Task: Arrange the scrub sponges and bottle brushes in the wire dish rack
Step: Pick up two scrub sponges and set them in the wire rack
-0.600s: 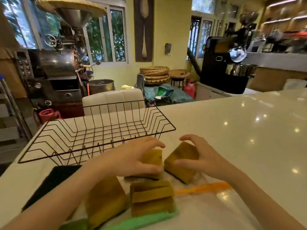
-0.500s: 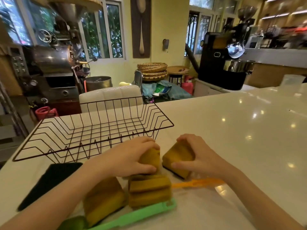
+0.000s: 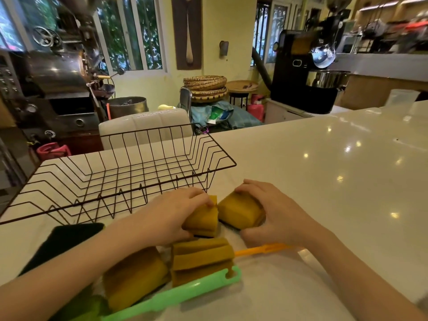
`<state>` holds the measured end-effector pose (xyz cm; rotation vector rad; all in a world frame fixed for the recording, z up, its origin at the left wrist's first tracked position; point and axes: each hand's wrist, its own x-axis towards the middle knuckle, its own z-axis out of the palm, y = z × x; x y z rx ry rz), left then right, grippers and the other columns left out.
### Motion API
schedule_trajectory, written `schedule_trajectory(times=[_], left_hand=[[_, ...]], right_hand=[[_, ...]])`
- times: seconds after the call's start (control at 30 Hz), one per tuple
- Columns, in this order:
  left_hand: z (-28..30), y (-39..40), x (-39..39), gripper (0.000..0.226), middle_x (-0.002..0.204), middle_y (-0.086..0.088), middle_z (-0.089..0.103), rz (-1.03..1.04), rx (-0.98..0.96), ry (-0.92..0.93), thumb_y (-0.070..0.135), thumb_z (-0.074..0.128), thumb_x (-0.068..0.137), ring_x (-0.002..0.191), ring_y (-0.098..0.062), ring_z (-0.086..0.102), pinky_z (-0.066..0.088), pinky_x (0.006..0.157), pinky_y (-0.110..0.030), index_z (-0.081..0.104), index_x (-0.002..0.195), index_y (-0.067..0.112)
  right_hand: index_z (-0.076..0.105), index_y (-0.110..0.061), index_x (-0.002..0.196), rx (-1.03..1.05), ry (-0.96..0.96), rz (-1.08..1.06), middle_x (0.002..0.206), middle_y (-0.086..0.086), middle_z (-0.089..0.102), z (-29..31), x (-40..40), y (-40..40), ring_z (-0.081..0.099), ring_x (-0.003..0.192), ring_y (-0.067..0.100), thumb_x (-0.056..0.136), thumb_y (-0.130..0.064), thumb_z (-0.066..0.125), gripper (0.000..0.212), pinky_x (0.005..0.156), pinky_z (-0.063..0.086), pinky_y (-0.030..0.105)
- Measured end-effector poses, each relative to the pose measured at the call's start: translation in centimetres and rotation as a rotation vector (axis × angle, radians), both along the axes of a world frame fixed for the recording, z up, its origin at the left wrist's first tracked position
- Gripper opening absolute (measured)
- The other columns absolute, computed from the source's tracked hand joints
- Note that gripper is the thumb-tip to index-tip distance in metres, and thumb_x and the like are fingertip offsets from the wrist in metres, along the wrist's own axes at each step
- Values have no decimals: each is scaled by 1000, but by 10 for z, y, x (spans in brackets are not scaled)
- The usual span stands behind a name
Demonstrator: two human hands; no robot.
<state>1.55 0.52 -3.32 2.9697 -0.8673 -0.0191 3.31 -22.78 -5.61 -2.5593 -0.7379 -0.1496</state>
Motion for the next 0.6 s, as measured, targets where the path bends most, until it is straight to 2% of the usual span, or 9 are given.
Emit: schedule_trajectory(times=[0.03, 0.1, 0.17, 0.23, 0.3, 0.37, 0.47, 0.6], left_hand=[[1, 0, 1, 67, 136, 12, 33, -4, 23, -7, 37, 66, 70, 118, -12, 39, 39, 89, -29, 25, 123, 43], [3, -1, 1, 67, 135, 11, 35, -11, 55, -20, 37, 65, 70, 115, -12, 40, 39, 84, -28, 24, 123, 42], [5, -3, 2, 69, 133, 10, 37, -9, 66, -19, 37, 64, 70, 113, -12, 42, 38, 81, -26, 22, 124, 42], [6, -5, 2, 71, 133, 9, 39, -6, 80, -9, 37, 64, 70, 111, -13, 44, 39, 80, -26, 20, 125, 41], [8, -6, 3, 72, 131, 8, 41, -12, 99, -5, 37, 64, 69, 109, -14, 46, 43, 80, -28, 19, 125, 40], [10, -7, 5, 73, 130, 8, 42, -21, 112, -20, 41, 63, 68, 104, -13, 47, 44, 79, -29, 19, 126, 39], [14, -9, 7, 70, 121, 10, 47, -13, 12, -34, 46, 61, 66, 89, -7, 41, 35, 69, -20, 24, 126, 36], [26, -17, 6, 54, 103, 7, 54, 64, -394, 67, 41, 63, 67, 81, -6, 52, 41, 63, -15, 39, 116, 34]], right_hand=[[41, -38, 123, 59, -14, -10, 134, -8, 46, 2, 0, 0, 41, 121, 10, 53, -50, 61, 73, 95, 37, 27], [51, -38, 110, 281, 1, -17, 106, -5, 64, 6, 0, -2, 57, 95, 12, 55, -52, 51, 56, 81, 47, 31], [58, -32, 95, 552, 59, -30, 82, -2, 64, 6, 1, -3, 60, 75, 11, 59, -52, 49, 42, 67, 49, 30], [57, -25, 85, 762, 119, -72, 76, -1, 61, 4, 4, -4, 62, 70, 7, 61, -56, 51, 40, 56, 51, 21], [55, -15, 85, 886, 180, -160, 76, 1, 60, 2, 8, -3, 63, 69, 9, 63, -64, 56, 53, 50, 49, 17], [53, -9, 86, 899, 226, -279, 76, 2, 58, 1, 12, -3, 60, 70, 12, 69, -67, 48, 61, 50, 47, 18], [55, -8, 80, 797, 225, -408, 75, 4, 57, 0, 18, -5, 56, 70, 14, 78, -66, 36, 61, 56, 41, 26], [61, -6, 81, 658, 185, -487, 80, 10, 63, -3, 23, -12, 59, 77, 22, 78, -69, 31, 70, 70, 48, 40]])
